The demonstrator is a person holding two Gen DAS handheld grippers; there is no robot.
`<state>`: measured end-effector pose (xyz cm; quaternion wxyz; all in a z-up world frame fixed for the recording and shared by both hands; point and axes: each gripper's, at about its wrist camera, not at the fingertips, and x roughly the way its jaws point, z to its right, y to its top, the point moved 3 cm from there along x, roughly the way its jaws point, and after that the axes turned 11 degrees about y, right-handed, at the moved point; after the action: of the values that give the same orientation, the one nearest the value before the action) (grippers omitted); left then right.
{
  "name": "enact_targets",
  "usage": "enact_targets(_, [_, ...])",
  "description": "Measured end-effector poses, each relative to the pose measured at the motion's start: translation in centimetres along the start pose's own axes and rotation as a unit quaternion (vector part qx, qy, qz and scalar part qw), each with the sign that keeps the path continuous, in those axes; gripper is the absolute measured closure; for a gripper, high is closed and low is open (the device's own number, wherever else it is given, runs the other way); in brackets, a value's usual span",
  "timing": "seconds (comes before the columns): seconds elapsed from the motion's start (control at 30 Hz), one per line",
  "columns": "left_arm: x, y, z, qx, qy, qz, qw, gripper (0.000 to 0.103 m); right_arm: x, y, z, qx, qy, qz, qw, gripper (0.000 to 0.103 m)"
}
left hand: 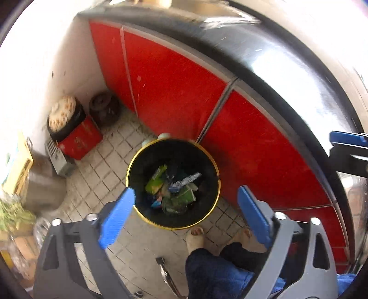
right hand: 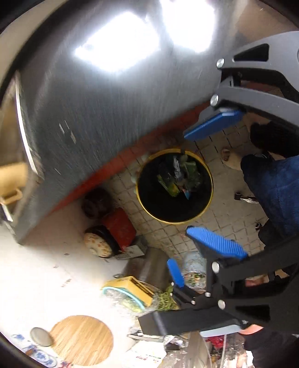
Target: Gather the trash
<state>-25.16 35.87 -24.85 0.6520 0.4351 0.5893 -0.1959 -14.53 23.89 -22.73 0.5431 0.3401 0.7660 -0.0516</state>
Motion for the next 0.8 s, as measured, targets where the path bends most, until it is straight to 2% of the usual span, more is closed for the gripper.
enact_targets(0.1, [-2.5, 1.8, 3.2, 0.039, 0.006, 0.028, 0.9988, 0.007, -6.5, -1.5, 1.8, -0.007, -0.045, 0.056, 0.997, 0.01])
enact_targets(0.2, [-5.4, 3.8, 8.0, 0.081, -0.005, 0.06, 0.9949, 0.007, -13.3, -4.2, 4.4, -0.018, -0.132, 0.111, 0.985, 0.007])
enact_targets(0.27, [-7.9, 5.2, 12.1, 0.11, -0.033, 0.089, 0.9894, 0.007, -18.3, -7.0, 7.4, 0.0, -0.211, 0.142, 0.967, 0.007])
enact_targets(0.33, [-10.0, 6.4, 16.0, 0.142, -0.06, 0.11, 0.9819, 0.007, -22.1, -9.2, 9.9, 0.028, -0.257, 0.165, 0.952, 0.007])
enact_targets(0.4, [-12.4, 7.7, 21.5, 0.186, -0.093, 0.131, 0.9693, 0.007, -26.2, -12.3, 12.6, 0.071, -0.305, 0.191, 0.93, 0.007])
enact_targets(0.47, [-13.9, 8.5, 25.6, 0.212, -0.1, 0.141, 0.9618, 0.007, -29.1, -15.3, 15.1, 0.123, -0.331, 0.21, 0.912, 0.007])
enact_targets(0.53, [-14.9, 9.1, 29.0, 0.23, -0.109, 0.14, 0.957, 0.007, -31.9, -18.1, 17.2, 0.186, -0.337, 0.23, 0.894, 0.007])
enact_targets(0.67, [-16.8, 9.4, 35.5, 0.26, -0.113, 0.135, 0.9495, 0.007, -35.0, -22.2, 20.8, 0.284, -0.32, 0.254, 0.867, 0.007])
enact_targets(0.8, [-17.8, 8.6, 38.7, 0.283, -0.117, 0.136, 0.9419, 0.007, -35.8, -24.0, 23.2, 0.331, -0.295, 0.268, 0.855, 0.007])
